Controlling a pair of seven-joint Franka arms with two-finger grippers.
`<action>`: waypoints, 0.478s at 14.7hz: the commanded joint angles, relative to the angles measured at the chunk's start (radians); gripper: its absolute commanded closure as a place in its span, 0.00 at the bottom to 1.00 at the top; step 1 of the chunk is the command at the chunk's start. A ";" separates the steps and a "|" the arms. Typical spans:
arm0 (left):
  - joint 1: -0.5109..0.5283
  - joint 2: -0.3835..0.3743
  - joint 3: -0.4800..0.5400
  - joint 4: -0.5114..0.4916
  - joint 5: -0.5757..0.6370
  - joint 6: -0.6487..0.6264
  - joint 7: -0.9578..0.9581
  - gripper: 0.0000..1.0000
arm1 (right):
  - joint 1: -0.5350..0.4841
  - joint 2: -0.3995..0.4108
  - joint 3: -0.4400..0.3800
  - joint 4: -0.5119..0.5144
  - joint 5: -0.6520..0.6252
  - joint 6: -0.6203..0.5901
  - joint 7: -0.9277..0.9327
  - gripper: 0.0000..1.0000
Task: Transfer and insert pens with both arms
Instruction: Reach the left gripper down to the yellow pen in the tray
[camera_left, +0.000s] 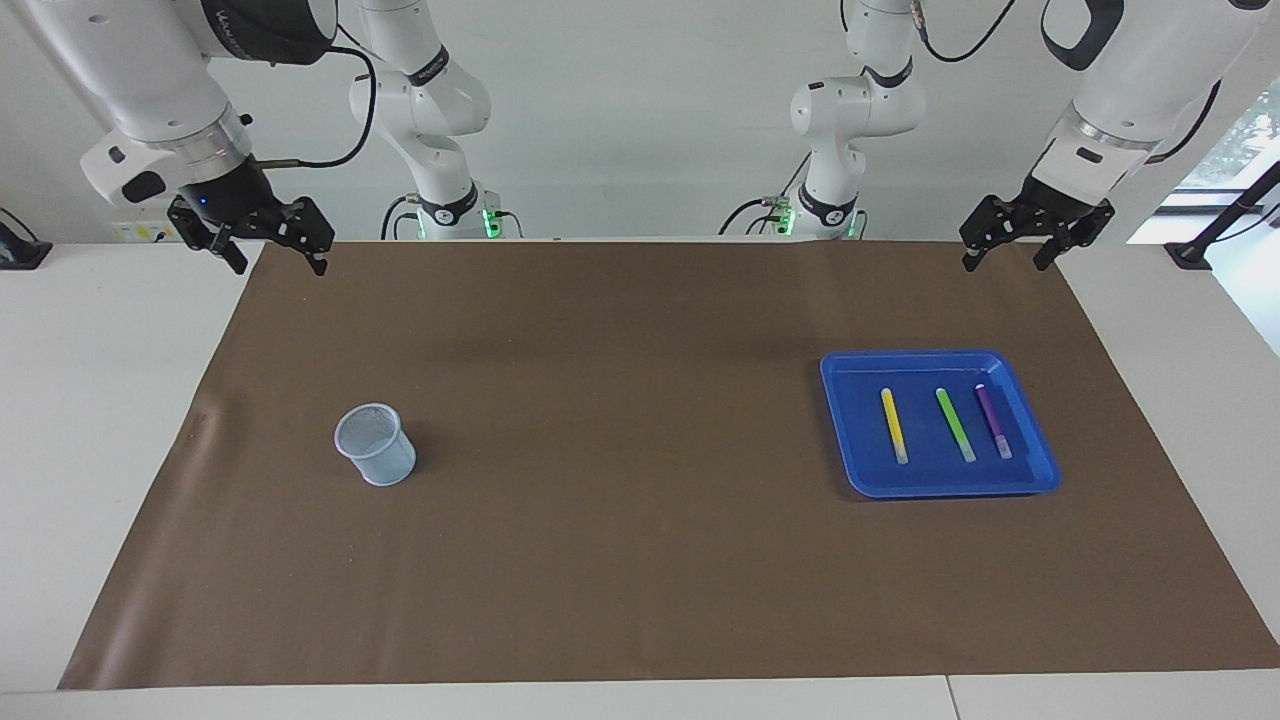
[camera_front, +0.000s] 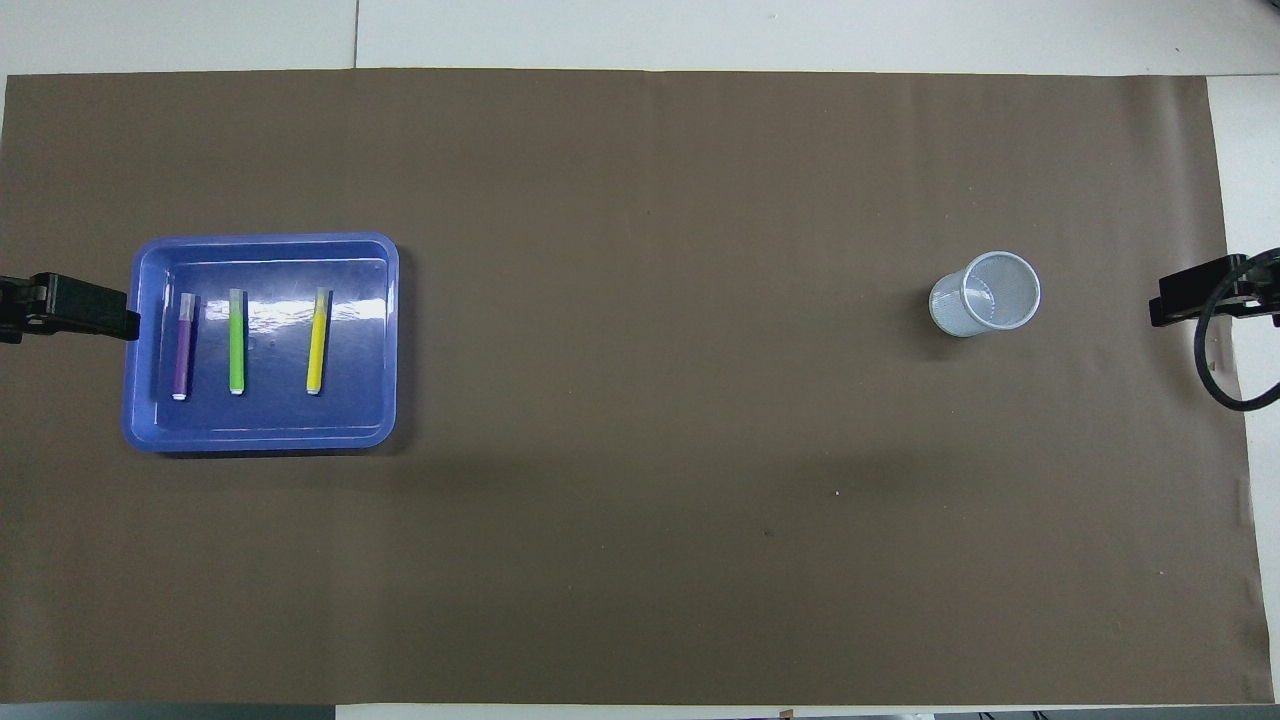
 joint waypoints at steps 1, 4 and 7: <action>0.007 -0.011 -0.003 -0.006 -0.008 -0.015 -0.010 0.00 | -0.002 -0.009 0.007 -0.003 0.004 0.021 -0.020 0.00; 0.005 -0.011 -0.005 -0.006 -0.008 -0.007 -0.012 0.00 | -0.002 -0.008 0.007 -0.001 0.004 0.021 -0.020 0.00; 0.005 -0.014 -0.003 -0.017 -0.008 0.002 -0.016 0.00 | -0.002 -0.008 0.007 -0.001 0.004 0.021 -0.020 0.00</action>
